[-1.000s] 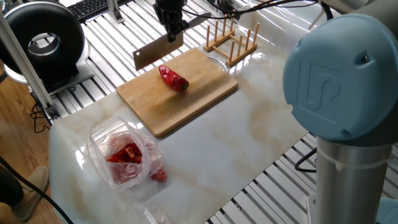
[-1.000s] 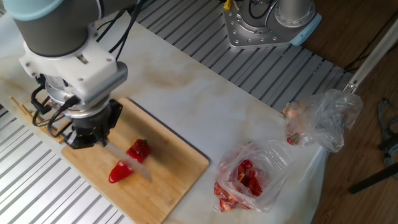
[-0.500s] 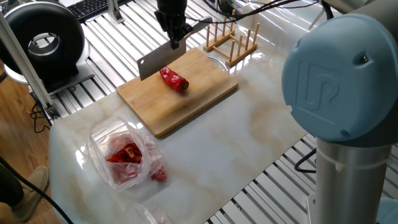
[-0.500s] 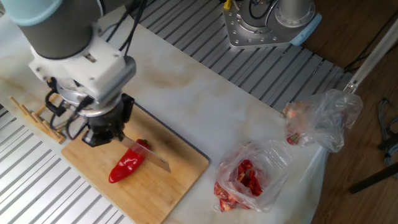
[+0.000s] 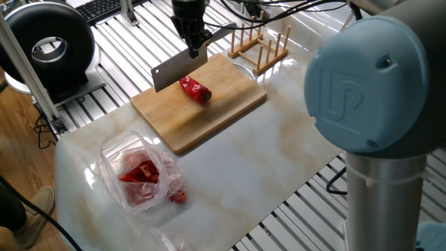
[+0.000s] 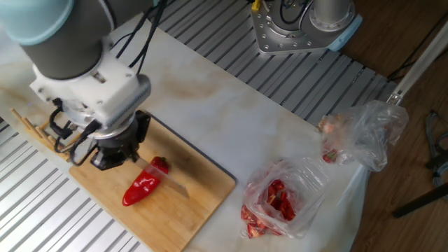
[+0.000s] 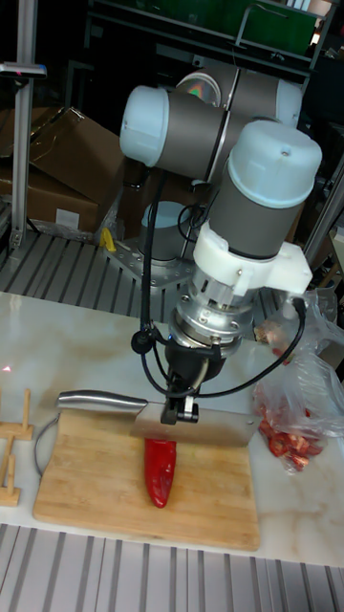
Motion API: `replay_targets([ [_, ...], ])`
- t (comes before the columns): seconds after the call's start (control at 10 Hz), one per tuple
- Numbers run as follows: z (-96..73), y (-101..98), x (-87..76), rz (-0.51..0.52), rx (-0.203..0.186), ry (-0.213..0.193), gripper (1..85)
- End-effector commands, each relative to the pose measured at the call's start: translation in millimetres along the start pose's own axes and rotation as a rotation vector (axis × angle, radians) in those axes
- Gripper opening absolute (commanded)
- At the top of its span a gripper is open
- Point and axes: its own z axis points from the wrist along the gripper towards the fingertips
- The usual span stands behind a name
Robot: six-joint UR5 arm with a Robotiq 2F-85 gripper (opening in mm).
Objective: Chop the chili peppers
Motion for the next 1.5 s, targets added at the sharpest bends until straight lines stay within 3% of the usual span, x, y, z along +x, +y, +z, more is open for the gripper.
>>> replay_targets([
  [0.0, 9.2, -14.2, 7.9, 0.051, 0.001, 0.003, 1.3],
  [0.3, 9.4, -21.7, -7.1, 0.042, 0.016, -0.023, 1.3],
  [0.5, 15.9, -34.4, -9.5, 0.047, 0.053, -0.01, 1.3],
  [0.8, 24.5, -39.4, -19.3, 0.057, 0.065, -0.013, 1.3],
  [1.4, 33.4, -45.5, -20.6, 0.061, 0.086, -0.007, 1.3],
])
